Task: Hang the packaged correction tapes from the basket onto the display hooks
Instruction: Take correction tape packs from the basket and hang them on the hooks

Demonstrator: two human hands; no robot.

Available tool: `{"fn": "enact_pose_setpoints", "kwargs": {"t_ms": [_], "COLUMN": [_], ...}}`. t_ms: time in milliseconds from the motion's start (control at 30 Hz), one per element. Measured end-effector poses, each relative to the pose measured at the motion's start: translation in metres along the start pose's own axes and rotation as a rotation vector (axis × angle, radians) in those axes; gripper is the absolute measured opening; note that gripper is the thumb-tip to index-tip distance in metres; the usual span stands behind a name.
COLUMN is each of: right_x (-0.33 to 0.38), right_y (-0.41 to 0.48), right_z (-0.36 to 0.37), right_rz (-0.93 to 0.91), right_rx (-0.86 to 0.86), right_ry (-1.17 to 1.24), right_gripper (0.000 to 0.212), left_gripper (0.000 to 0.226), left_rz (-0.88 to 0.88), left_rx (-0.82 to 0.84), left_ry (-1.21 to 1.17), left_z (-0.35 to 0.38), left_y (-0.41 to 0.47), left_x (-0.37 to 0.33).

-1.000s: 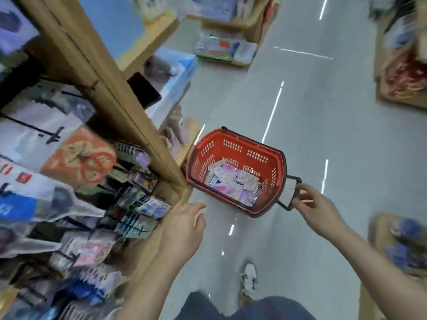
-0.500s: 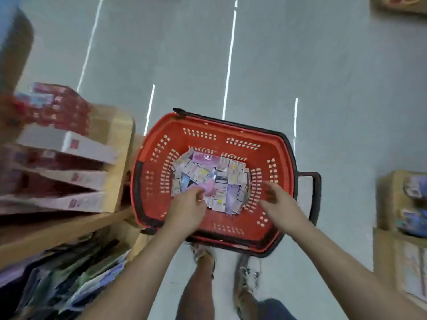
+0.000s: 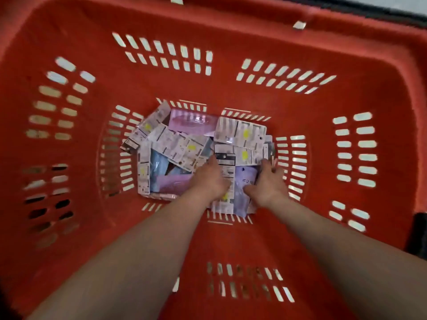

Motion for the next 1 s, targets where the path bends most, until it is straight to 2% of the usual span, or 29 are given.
{"fn": "enact_pose_setpoints", "kwargs": {"t_ms": [133,267,367,467,600,667,733,800,867,933,1000], "right_x": [-0.001,-0.002,0.004,0.015,0.012,0.01,0.012,0.018,0.029,0.039,0.047], "right_y": [0.015,0.017,0.012,0.006,-0.007,-0.019,-0.038,-0.058,-0.074,-0.082,-0.089], "right_z": [0.012,0.009,-0.009,-0.025,-0.052,-0.067,-0.083,-0.094,-0.094,-0.088,-0.083], "right_rz": [-0.022,-0.084,-0.136,-0.212,-0.194,-0.187,-0.217,-0.272,-0.295,-0.267,-0.228], "right_rx": [-0.08,-0.099,-0.106,-0.059,-0.106,-0.12,-0.126,-0.072,0.038,0.138,0.232], "right_ry": [0.019,0.096,0.105,0.169,0.242,0.284,0.334,0.495,0.709,0.883,1.066], "right_gripper": [0.081,0.076,0.06,0.055,0.038,0.035,0.032,0.027,0.03,0.034,0.034], "left_gripper": [0.063,0.027,0.014,0.003,0.012,0.018,0.023,0.024,0.022,0.024,0.038], "left_rz": [-0.144,-0.153,-0.132,-0.134,-0.153,-0.073,-0.006,0.062,0.094,0.079,0.048], "left_rx": [-0.115,-0.072,-0.184,-0.321,-0.33,-0.244,-0.154,-0.088,-0.089,-0.157,-0.251], "left_ry": [-0.32,-0.414,-0.409,-0.553,-0.927,-1.106,-1.181,-1.185,-1.082,-0.858,-0.675], "left_z": [0.01,0.014,-0.011,-0.05,-0.095,-0.112,-0.121,-0.12,-0.112,-0.105,-0.103], "left_y": [0.011,0.015,0.001,-0.018,-0.046,-0.062,-0.08,-0.096,-0.113,-0.125,-0.135], "left_x": [0.012,0.025,0.028,0.039,0.038,0.021,0.003,-0.015,-0.03,-0.038,-0.04]}}
Point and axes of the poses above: each hand's wrist, its own y-axis towards the middle knuckle, its own z-axis out of the palm, x = y × z, the point moved 7 cm from there along y, towards the middle knuckle, and after that the axes turned 7 degrees about -y, right-handed, at the moved point
